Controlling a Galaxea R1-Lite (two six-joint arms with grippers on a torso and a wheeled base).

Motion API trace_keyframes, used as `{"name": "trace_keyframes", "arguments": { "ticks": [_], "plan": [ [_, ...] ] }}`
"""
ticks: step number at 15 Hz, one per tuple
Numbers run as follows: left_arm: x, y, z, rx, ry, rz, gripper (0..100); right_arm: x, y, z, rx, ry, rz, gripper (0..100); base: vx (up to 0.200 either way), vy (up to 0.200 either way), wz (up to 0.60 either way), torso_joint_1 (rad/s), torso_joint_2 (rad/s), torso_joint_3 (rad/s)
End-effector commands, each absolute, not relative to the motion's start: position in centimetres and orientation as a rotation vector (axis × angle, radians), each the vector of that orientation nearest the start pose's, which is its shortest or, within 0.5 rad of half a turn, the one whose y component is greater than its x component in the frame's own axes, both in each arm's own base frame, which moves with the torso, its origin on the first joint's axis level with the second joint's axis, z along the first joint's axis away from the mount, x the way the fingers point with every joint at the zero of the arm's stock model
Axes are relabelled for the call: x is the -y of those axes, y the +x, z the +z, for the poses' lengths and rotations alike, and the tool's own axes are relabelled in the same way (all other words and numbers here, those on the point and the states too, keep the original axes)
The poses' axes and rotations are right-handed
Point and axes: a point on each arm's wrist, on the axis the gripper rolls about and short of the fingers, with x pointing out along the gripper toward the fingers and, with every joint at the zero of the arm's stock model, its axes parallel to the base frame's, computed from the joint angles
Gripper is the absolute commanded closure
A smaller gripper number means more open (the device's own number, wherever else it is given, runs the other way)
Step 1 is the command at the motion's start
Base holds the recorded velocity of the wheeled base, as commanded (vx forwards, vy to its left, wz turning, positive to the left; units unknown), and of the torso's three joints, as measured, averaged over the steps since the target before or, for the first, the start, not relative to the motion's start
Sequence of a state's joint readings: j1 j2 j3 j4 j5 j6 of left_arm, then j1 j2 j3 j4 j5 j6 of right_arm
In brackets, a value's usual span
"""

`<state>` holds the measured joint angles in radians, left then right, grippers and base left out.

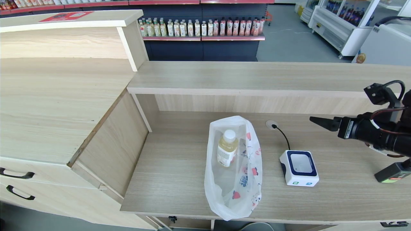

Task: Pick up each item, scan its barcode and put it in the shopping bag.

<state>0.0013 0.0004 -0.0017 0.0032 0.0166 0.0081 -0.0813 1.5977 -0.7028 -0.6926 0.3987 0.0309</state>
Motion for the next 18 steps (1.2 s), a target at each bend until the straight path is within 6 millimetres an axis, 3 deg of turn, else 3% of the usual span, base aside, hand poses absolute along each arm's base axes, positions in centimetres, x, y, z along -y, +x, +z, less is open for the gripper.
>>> {"name": "trace_keyframes", "arguments": {
  "ticks": [1, 6, 10, 14, 18],
  "plan": [
    [0.0, -2.3, 7.6, -0.003, 0.008, 0.018, 0, 1.5, 26.1, 19.2, -0.194, 0.076, 0.305, 0, 0.000, 0.000, 0.00, 0.000, 0.00, 0.000],
    [0.0, -2.3, 7.6, -0.002, 0.009, 0.018, 0, 1.8, 26.0, 19.0, -0.205, 0.050, 0.297, 0, 0.000, -0.200, 0.00, 0.006, 0.00, 0.003],
    [0.0, -2.3, 7.6, -0.002, 0.008, 0.018, 0, 1.7, 24.1, 18.7, -0.272, 0.062, 0.256, 0, 0.000, -0.200, 0.00, 0.000, 0.00, 0.000],
    [0.0, -2.3, 7.6, -0.003, 0.008, 0.018, 0, 1.5, 22.4, 18.4, -0.327, 0.077, 0.252, 0, -0.200, -0.200, 0.00, 0.004, 0.00, 0.000],
    [0.0, -2.3, 7.6, -0.003, -0.003, 0.020, 0, 1.2, 21.2, 18.2, -0.331, 0.076, 0.258, 0, -0.200, 0.000, 0.00, -0.005, 0.00, 0.000]
  ]
}}
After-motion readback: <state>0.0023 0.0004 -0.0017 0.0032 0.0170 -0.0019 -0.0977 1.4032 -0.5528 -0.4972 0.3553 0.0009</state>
